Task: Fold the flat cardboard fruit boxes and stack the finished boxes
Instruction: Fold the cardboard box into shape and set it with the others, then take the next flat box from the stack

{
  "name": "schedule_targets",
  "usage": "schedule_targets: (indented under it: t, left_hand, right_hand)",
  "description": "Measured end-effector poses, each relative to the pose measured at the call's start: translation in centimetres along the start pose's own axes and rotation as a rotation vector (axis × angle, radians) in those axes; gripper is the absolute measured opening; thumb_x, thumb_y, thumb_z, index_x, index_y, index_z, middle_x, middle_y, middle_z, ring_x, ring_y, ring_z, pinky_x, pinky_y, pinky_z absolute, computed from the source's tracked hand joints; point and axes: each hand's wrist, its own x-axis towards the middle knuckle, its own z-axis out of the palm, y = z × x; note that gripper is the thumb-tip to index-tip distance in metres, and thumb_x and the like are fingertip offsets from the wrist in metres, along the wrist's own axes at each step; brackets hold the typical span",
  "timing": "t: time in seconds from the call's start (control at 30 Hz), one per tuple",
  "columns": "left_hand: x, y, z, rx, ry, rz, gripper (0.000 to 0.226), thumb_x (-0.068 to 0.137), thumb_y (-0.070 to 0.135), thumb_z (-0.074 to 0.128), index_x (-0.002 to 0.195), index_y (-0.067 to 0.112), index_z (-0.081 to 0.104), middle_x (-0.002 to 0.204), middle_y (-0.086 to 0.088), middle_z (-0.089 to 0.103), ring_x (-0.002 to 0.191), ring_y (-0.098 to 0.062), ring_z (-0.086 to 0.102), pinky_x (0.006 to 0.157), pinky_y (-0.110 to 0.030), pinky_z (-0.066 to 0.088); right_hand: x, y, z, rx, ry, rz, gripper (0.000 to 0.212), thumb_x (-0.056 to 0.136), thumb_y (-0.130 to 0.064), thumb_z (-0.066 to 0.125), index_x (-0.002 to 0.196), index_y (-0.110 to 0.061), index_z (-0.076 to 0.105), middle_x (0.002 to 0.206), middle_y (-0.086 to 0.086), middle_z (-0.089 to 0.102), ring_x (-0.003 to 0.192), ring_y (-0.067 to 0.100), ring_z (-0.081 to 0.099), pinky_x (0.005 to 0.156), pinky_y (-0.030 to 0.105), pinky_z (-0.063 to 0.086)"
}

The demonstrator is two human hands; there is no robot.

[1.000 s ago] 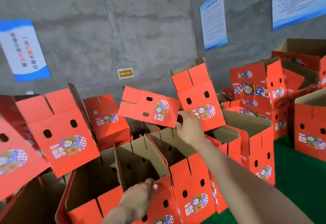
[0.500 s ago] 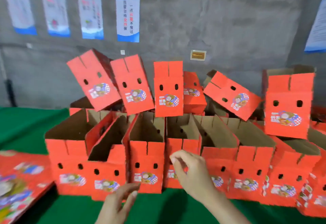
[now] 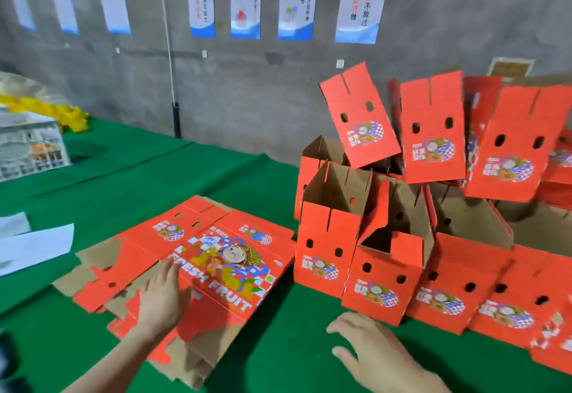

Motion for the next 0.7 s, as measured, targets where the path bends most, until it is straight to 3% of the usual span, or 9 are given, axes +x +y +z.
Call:
schedule_targets:
  t: [0.1, 0.17, 0.23, 0.3, 0.37, 0.47, 0.53, 0.6, 0.7]
  left_hand:
    - [1.6, -2.1, 3.2, 0.185, -0.241, 0.094, 0.075, 0.089, 0.058, 0.024, 0.153, 0.022, 0.008, 0.161, -0.001, -0.002, 0.148, -0.02, -0.003, 0.118, -0.045, 0.007]
    - [0.0, -2.1, 5.3, 0.224, -0.34, 0.125, 0.089, 0.069, 0.065, -0.012, 0.152, 0.033, 0.001, 0.16, 0.005, -0.005, 0.148, -0.018, -0.005, 0.117, -0.047, 0.004]
    - [-2.1, -1.4, 6.5, 0.239, -0.375, 0.154, 0.097, 0.069, 0.071, -0.022, 0.152, 0.032, 0.01, 0.16, -0.001, 0.005, 0.147, -0.026, 0.01, 0.114, -0.054, 0.015]
    - [-3.9, -0.6, 6.6, 0.252, -0.363, 0.279, 0.096, 0.082, 0.072, -0.008, 0.134, 0.023, 0.055, 0.139, -0.014, 0.051, 0.119, -0.036, 0.056, 0.086, -0.057, 0.047]
    - [-5.0, -0.1, 5.4, 0.2, -0.38, 0.35, 0.082, 0.085, 0.072, 0.016, 0.116, 0.019, 0.07, 0.115, -0.01, 0.067, 0.093, -0.031, 0.068, 0.069, -0.048, 0.055]
    - [-3.9, -0.2, 3.4, -0.015, -0.224, 0.221, 0.082, 0.078, 0.067, 0.028, 0.142, 0.017, 0.043, 0.139, -0.007, 0.046, 0.12, -0.027, 0.049, 0.099, -0.039, 0.04]
    - [-2.9, -1.6, 2.0, -0.196, -0.112, 0.152, 0.081, 0.074, 0.057, 0.034, 0.131, 0.003, 0.054, 0.131, -0.018, 0.053, 0.117, -0.038, 0.052, 0.099, -0.045, 0.04]
    - [-1.9, -3.2, 0.5, -0.247, -0.043, 0.104, 0.07, 0.074, 0.044, 0.046, 0.127, -0.001, 0.056, 0.131, -0.022, 0.054, 0.12, -0.041, 0.051, 0.101, -0.047, 0.039]
    - [0.0, -4.1, -2.2, -0.216, -0.015, 0.128, 0.085, 0.074, 0.06, 0.029, 0.135, 0.004, 0.05, 0.143, -0.017, 0.044, 0.135, -0.032, 0.039, 0.111, -0.042, 0.029]
  right_hand:
    - [1.0, -1.5, 1.1, 0.043, -0.071, 0.106, 0.038, 0.095, -0.044, 0.049, 0.132, -0.036, 0.047, 0.134, -0.02, 0.044, 0.125, -0.001, 0.038, 0.11, 0.022, 0.028]
    - [1.5, -2.0, 2.4, 0.125, -0.078, 0.204, 0.036, 0.093, -0.045, 0.053, 0.129, -0.038, 0.049, 0.13, -0.023, 0.045, 0.12, -0.003, 0.042, 0.107, 0.021, 0.031]
    - [2.4, -2.6, 4.0, 0.197, -0.107, 0.308, 0.037, 0.092, -0.043, 0.056, 0.127, -0.037, 0.049, 0.131, -0.022, 0.047, 0.118, -0.003, 0.044, 0.108, 0.022, 0.032]
    - [4.0, -3.2, 6.1, 0.257, -0.151, 0.401, 0.043, 0.092, -0.039, 0.058, 0.133, -0.032, 0.045, 0.137, -0.014, 0.047, 0.125, 0.003, 0.043, 0.112, 0.027, 0.031]
    - [6.1, -4.2, 8.4, 0.34, -0.181, 0.477, 0.057, 0.094, -0.037, 0.056, 0.144, -0.022, 0.033, 0.147, -0.003, 0.04, 0.135, 0.012, 0.037, 0.114, 0.032, 0.027]
    - [9.3, -6.0, 11.0, 0.604, -0.14, 0.727, 0.069, 0.098, -0.04, 0.049, 0.15, -0.007, 0.019, 0.146, 0.01, 0.041, 0.132, 0.021, 0.044, 0.105, 0.032, 0.037]
    - [11.0, -6.7, 11.7, 0.878, -0.06, 0.919, 0.061, 0.099, -0.04, 0.047, 0.139, 0.004, 0.034, 0.102, 0.012, 0.058, 0.079, 0.02, 0.061, 0.066, 0.029, 0.049]
    - [12.4, -7.4, 11.2, 1.006, 0.012, 1.015, 0.042, 0.099, -0.039, 0.049, 0.11, 0.001, 0.052, 0.072, 0.006, 0.051, 0.049, 0.014, 0.046, 0.043, 0.023, 0.036]
    - [14.1, -9.0, 9.3, 1.199, 0.06, 0.971, 0.036, 0.099, -0.034, 0.05, 0.098, 0.001, 0.06, 0.083, 0.014, 0.068, 0.064, 0.022, 0.063, 0.052, 0.024, 0.044]
